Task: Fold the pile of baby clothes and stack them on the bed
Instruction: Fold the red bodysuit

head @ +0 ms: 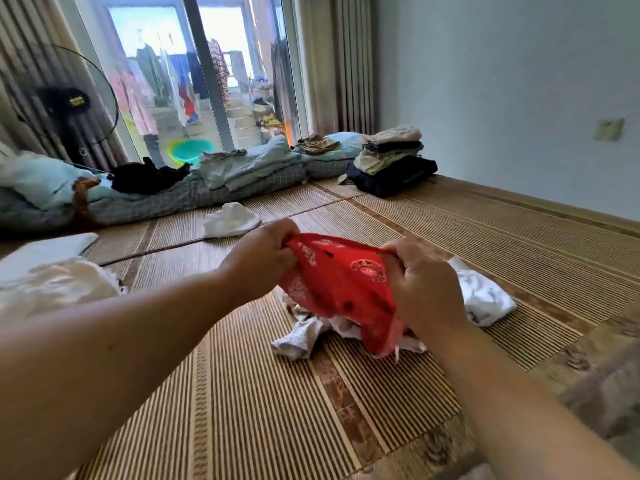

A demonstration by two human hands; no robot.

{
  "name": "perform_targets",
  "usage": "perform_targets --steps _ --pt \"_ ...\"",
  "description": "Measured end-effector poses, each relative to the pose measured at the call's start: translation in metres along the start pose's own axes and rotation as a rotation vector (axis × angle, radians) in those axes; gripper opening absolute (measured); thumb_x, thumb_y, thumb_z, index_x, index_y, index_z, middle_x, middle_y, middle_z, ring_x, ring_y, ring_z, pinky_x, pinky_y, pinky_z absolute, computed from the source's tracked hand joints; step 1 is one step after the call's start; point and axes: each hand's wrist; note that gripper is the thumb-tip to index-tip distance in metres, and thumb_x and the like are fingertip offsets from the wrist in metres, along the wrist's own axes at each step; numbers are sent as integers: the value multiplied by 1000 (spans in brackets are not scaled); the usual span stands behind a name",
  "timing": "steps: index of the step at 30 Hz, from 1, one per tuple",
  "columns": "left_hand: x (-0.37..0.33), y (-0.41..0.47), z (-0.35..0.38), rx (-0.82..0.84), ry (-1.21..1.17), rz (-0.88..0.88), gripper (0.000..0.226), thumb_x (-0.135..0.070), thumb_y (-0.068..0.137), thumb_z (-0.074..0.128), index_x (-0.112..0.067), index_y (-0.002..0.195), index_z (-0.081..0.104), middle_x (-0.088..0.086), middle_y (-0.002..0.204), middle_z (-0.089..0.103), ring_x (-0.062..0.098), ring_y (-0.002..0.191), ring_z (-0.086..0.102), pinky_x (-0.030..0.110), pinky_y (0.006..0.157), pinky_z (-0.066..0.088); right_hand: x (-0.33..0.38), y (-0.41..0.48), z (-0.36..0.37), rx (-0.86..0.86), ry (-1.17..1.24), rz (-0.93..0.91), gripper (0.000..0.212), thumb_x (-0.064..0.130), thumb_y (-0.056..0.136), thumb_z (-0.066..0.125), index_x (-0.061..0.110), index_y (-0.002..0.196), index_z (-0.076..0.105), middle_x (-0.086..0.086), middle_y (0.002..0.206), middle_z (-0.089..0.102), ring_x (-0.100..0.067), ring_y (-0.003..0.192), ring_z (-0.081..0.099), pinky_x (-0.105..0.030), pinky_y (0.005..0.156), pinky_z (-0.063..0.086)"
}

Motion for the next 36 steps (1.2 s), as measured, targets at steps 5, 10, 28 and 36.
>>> perform_targets --steps 5,10,28,36 --pt "4 -26 -82 -7 171 -58 24 -3 79 53 -26 73 50 2 71 58 20 63 54 27 53 41 37 -1 0 188 -268 -115 18 22 89 56 10 82 67 -11 82 60 -31 74 62 -29 60 35" --pt "10 -59 -157 -46 161 -68 12 -11 83 52 -22 78 51 4 76 57 30 72 54 33 64 47 78 15 -23 264 -303 128 14 23 85 54 18 85 67 -8 93 55 -30 84 60 -29 67 39" --pt "29 -147 -268 147 504 -180 18 -38 87 65 -23 80 59 0 78 65 15 70 63 30 63 50 180 67 -85 411 250 516 23 3 96 37 7 104 57 -11 61 67 -19 44 62 -25 47 54" --pt "65 -122 -239 47 445 -318 15 -27 88 65 -23 76 58 2 72 59 11 59 51 25 49 35 160 82 -73 434 729 741 20 10 101 37 11 94 56 0 46 65 -8 40 63 -25 48 55"
Point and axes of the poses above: each hand's wrist, its own y-axis towards the middle knuckle, its own z-axis out of the palm, x = y × z
